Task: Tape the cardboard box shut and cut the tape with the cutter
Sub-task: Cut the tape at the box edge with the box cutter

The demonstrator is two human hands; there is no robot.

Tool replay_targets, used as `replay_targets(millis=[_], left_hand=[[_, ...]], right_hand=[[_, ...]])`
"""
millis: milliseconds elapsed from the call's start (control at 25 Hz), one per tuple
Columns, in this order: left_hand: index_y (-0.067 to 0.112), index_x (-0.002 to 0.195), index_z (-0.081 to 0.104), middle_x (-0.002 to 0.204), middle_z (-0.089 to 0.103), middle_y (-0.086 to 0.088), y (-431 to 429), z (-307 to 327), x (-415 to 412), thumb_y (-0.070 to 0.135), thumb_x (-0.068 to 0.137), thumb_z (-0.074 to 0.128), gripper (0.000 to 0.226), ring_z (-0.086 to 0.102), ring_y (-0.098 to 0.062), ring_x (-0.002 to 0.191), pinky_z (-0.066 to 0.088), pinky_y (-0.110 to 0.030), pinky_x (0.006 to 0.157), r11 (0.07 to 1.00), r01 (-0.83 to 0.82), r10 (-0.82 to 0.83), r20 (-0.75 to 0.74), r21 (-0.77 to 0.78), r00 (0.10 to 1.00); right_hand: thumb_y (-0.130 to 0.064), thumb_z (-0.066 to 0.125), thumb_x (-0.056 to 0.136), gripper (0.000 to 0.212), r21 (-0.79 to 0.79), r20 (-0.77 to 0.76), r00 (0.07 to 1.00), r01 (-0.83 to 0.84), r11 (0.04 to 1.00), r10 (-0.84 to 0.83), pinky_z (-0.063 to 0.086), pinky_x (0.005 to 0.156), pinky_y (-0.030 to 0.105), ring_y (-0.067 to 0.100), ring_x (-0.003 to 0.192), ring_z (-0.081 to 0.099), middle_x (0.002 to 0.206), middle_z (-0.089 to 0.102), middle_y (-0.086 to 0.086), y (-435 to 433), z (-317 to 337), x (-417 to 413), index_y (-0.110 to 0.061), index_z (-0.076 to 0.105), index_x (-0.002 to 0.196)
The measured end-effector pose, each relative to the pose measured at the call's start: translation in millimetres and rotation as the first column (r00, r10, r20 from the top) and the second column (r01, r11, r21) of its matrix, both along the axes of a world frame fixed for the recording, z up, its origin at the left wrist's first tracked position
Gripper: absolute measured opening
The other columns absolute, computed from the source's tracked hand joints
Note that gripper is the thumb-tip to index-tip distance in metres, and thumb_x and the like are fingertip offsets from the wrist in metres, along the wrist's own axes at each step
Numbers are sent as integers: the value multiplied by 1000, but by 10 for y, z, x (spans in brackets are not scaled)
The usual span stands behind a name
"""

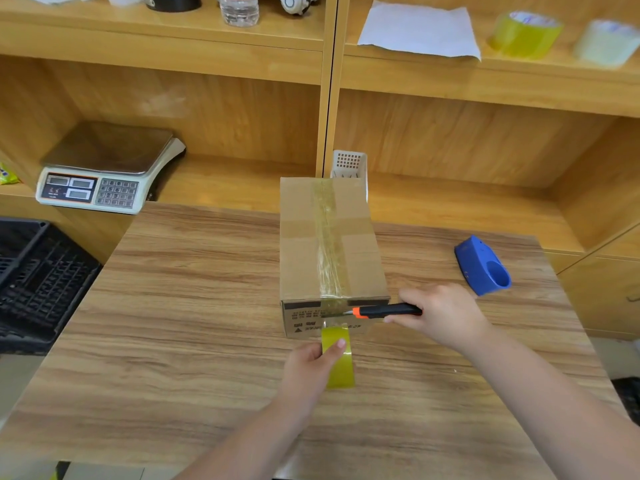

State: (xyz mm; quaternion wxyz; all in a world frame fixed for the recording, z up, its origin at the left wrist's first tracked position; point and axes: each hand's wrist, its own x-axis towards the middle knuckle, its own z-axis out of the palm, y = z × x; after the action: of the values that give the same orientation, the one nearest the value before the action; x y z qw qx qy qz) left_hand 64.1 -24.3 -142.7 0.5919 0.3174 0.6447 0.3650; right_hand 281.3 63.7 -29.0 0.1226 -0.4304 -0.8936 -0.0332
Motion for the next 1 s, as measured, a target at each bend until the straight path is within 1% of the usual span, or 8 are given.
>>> replay_targets(millis=[160,320,400,560,680,800,920,1000], left_hand=[[17,66,56,66,52,-6,3,91,29,71,63,68,55,45,-17,62,34,-33,63,1000,-21,22,-47,21,999],[20,60,51,64,52,-8,1,133,70,73,61,71,56,49,-19,62,43,-37,61,1000,-4,3,-61,-12,998],[22,54,39,60,41,-9,-11,152,76,61,69,73,54,42,-19,59,33,-32,61,1000,-11,11,-62,-9,998],[18,56,46,57,44,-4,-87,151,29,51,76,73,47,41,-15,55,29,-29,58,997,60,-57,-74,43,996],[15,58,51,55,39,-1,-72,156,-45,44,80,70,41,35,-15,53,27,-30,56,989,136,-117,-233,65,965],[18,59,40,56,41,3,-54,117,-138,47,83,65,45,43,-18,56,30,-30,54,921,386,-342,-569,-48,748],[19,84,57,86,66,-5,-59,89,-204,46,89,54,27,63,-26,90,44,-30,71,734,639,-546,-759,-230,354],[14,106,59,110,69,-10,-23,35,-210,39,93,51,29,61,-32,107,44,-35,88,573,752,-548,-835,-326,56]], right_hand=[[-52,67,71,38,24,12,1000,-24,999,24,28,36,21,21,38,49,45,52,-5,-5,-12,-61,-18,52,60],[-51,74,69,41,34,16,1000,-19,999,18,29,36,21,20,39,48,44,50,-4,48,-48,104,-18,53,58],[-54,69,71,42,31,38,999,-13,999,11,30,36,23,20,40,47,44,49,-5,54,-31,187,-18,52,58],[-57,64,73,41,-103,75,997,37,994,-30,29,37,22,20,40,48,45,45,-8,33,-94,347,-20,52,59],[-62,64,70,42,-342,-25,952,277,898,-304,32,42,25,12,45,45,46,46,-9,-106,-171,699,-23,54,61],[-38,79,69,37,-708,-149,733,390,589,-664,24,47,23,7,46,36,47,40,-9,-429,-444,1070,-11,56,58],[-45,70,78,47,-826,-50,498,467,316,-866,26,52,28,14,45,40,44,42,-3,-801,-839,1078,-4,57,60],[-38,61,88,43,-869,-13,333,463,176,-943,32,54,31,22,48,45,48,48,5,-902,-1092,923,-7,55,59]])
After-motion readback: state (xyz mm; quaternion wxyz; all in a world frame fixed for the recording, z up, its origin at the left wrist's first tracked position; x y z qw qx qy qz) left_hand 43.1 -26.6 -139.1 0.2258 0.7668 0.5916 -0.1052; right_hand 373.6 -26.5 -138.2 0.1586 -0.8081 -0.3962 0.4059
